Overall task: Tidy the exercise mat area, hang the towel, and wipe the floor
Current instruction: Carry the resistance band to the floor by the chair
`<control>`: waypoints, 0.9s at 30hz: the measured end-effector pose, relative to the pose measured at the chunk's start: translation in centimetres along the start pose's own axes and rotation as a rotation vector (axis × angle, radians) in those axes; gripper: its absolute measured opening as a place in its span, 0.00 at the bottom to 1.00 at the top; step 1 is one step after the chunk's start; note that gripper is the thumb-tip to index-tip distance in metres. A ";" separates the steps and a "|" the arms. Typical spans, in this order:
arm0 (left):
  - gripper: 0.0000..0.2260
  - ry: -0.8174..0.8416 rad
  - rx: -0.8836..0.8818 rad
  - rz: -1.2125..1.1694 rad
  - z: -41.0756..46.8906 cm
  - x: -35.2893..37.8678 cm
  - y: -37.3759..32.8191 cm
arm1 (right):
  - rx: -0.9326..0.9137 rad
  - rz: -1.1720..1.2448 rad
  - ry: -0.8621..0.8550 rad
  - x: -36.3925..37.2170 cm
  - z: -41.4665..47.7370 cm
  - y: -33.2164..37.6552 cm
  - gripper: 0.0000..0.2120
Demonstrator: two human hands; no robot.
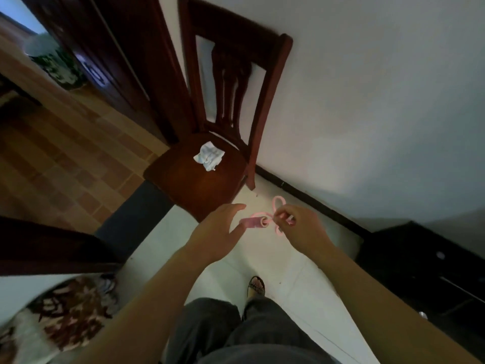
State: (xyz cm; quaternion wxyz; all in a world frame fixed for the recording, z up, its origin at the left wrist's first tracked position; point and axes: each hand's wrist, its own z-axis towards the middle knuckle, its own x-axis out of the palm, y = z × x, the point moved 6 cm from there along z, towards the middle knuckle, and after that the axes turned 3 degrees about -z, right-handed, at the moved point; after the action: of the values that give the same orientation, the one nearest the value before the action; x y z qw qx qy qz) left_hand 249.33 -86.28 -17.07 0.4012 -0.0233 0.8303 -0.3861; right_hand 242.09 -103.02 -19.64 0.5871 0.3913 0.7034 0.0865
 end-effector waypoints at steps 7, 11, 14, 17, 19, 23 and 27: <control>0.20 0.222 0.160 0.150 9.7 0.4 -2.9 | 0.252 0.085 -0.071 -2.9 3.6 -4.0 0.05; 0.20 0.462 0.308 0.290 15.4 2.1 -3.8 | 0.436 0.118 -0.167 -3.0 3.7 -7.1 0.05; 0.20 0.582 0.397 0.392 19.4 3.2 -4.0 | 0.605 0.157 -0.271 -2.3 3.1 -9.0 0.05; 0.20 0.675 0.479 0.464 22.6 4.7 -4.1 | 0.745 0.205 -0.351 -0.6 3.0 -10.8 0.05; 0.20 0.723 0.535 0.518 24.1 6.1 -3.9 | 0.820 0.245 -0.377 0.9 3.1 -12.1 0.05; 0.20 0.757 0.577 0.531 26.1 9.4 -2.6 | 0.918 0.349 -0.418 4.7 3.4 -14.7 0.05; 0.20 0.824 0.575 0.537 27.4 14.2 0.7 | 0.954 0.425 -0.411 10.4 4.4 -17.8 0.05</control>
State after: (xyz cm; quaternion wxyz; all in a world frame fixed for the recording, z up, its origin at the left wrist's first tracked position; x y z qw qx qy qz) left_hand 258.62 -107.80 -37.10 0.1187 0.4513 0.7566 -0.4581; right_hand 238.01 -109.80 -39.15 0.4398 0.7555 0.4412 -0.2027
